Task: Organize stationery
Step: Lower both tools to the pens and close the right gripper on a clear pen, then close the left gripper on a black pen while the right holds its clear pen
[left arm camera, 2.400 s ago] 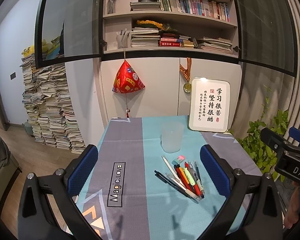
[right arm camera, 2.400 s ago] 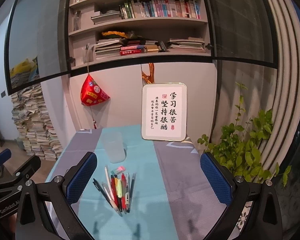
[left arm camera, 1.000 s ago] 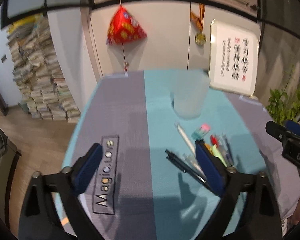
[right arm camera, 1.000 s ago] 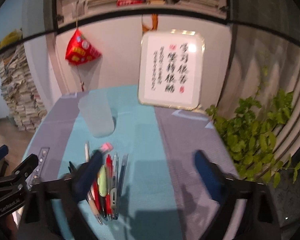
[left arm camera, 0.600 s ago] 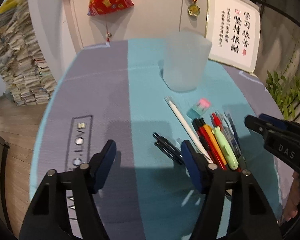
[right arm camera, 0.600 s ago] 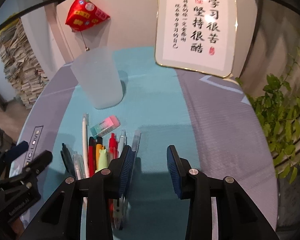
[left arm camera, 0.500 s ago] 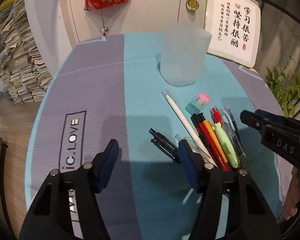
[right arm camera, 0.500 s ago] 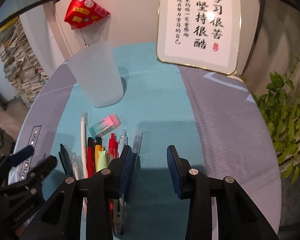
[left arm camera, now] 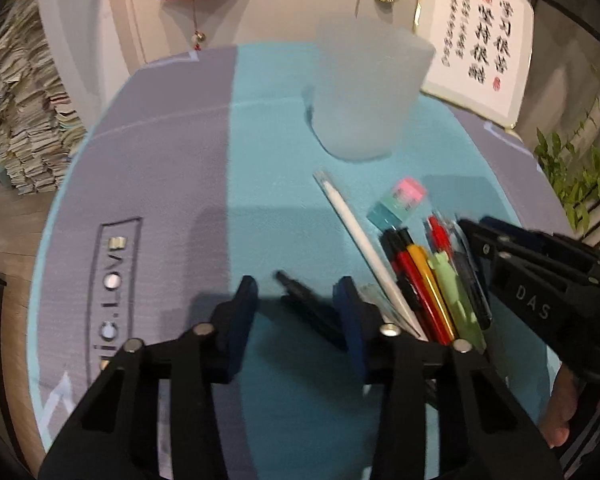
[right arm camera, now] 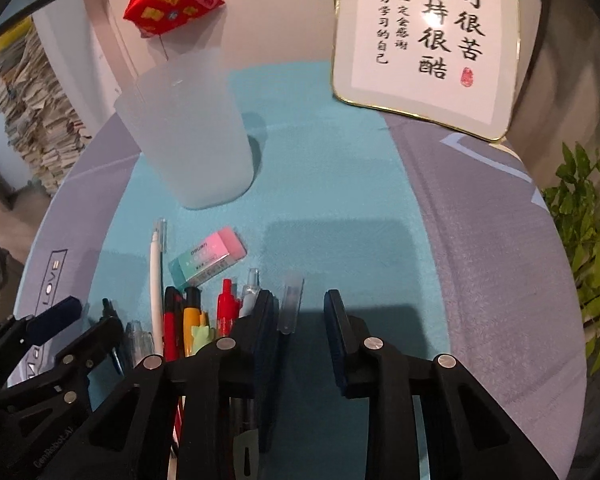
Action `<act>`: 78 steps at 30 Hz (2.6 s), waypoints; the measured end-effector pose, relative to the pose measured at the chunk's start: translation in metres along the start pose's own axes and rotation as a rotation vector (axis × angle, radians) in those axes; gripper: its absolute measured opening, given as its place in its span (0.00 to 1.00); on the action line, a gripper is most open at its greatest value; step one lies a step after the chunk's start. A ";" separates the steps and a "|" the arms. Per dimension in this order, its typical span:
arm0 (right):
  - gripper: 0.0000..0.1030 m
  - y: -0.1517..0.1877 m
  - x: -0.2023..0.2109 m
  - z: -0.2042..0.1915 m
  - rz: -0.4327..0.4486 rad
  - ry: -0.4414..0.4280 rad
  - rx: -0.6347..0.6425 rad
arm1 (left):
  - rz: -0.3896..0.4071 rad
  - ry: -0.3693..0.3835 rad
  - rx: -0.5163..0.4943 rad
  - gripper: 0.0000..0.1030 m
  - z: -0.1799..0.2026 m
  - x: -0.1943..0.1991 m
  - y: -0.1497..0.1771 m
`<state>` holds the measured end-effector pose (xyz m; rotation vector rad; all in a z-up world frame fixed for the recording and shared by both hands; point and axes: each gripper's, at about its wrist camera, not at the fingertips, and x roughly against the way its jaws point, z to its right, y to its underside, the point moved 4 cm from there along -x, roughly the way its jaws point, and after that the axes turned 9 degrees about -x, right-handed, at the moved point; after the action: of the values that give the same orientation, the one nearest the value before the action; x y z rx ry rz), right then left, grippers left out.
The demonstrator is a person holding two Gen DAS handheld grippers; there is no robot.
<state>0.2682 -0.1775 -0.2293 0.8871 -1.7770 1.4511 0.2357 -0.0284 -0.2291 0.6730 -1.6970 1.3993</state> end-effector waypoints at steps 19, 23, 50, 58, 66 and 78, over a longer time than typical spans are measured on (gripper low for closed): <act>0.10 0.007 0.043 0.022 0.056 -0.123 -0.065 | 0.013 0.074 -0.007 0.10 0.009 0.026 0.002; 0.10 0.006 0.050 0.026 0.070 -0.135 -0.088 | -0.034 0.076 0.006 0.28 0.017 0.020 0.006; 0.10 0.005 0.042 0.048 0.048 -0.145 -0.133 | -0.045 0.098 -0.080 0.26 0.003 0.008 -0.003; 0.10 0.006 0.043 0.048 0.047 -0.147 -0.133 | -0.028 0.065 -0.079 0.38 0.020 0.003 -0.011; 0.10 0.006 0.041 0.049 0.045 -0.152 -0.133 | -0.094 0.034 -0.027 0.27 0.021 -0.006 -0.013; 0.10 0.006 0.047 0.052 0.060 -0.164 -0.132 | -0.041 0.037 -0.033 0.12 0.025 0.009 -0.011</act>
<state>0.2337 -0.2317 -0.2017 0.9133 -2.0111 1.3117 0.2338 -0.0542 -0.2164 0.6557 -1.6645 1.3450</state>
